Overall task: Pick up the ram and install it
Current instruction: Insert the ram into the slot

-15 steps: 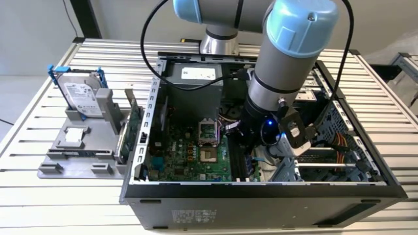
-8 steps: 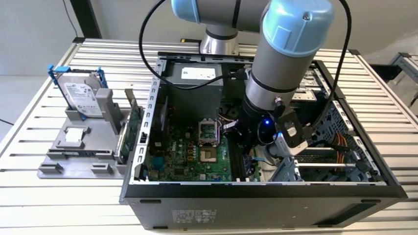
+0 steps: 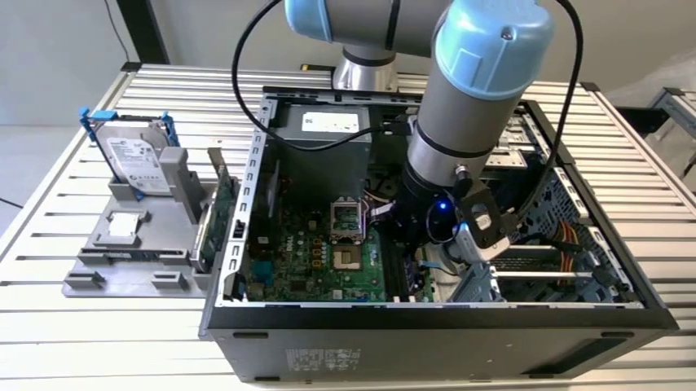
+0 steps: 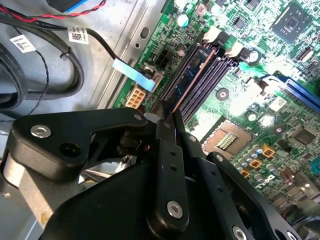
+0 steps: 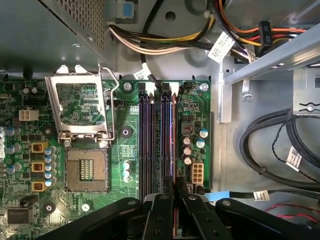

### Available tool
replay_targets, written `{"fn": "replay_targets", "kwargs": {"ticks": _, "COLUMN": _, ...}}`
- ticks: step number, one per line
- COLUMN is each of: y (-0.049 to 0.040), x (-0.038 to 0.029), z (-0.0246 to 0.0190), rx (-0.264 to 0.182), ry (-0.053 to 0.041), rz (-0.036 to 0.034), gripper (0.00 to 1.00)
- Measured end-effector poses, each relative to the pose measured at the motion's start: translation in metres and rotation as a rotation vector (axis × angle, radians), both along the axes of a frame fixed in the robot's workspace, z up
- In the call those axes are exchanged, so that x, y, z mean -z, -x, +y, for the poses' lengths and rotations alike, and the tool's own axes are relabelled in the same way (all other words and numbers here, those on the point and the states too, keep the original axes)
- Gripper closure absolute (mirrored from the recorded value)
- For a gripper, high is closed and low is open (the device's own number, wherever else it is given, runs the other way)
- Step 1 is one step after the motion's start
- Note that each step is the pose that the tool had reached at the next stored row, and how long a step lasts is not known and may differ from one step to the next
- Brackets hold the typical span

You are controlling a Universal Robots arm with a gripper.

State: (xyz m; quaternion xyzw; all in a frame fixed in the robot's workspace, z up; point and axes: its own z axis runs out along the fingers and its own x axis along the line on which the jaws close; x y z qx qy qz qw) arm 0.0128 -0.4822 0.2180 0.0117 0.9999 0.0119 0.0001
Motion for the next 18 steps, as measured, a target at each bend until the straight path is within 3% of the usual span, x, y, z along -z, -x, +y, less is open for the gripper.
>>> {"fn": "replay_targets", "kwargs": {"ticks": 5, "y": 0.0, "x": 0.0002, "z": 0.0, "rx": 0.0, "ry": -0.0001, "rz": 0.0001, "gripper": 1.0}}
{"fn": "replay_targets", "kwargs": {"ticks": 6, "y": 0.0, "x": 0.0003, "z": 0.0, "rx": 0.0, "ry": -0.0001, "rz": 0.0, "gripper": 0.0}}
{"fn": "replay_targets", "kwargs": {"ticks": 10, "y": 0.0, "x": -0.0005, "z": 0.0001, "rx": 0.0, "ry": -0.0003, "rz": 0.0, "gripper": 0.0}}
{"fn": "replay_targets", "kwargs": {"ticks": 14, "y": 0.0, "x": -0.0132, "z": 0.0, "rx": 0.0, "ry": -0.0002, "rz": 0.0, "gripper": 0.0}}
{"fn": "replay_targets", "kwargs": {"ticks": 18, "y": 0.0, "x": -0.0158, "z": 0.0001, "rx": 0.0, "ry": -0.0018, "rz": -0.0001, "gripper": 0.0}}
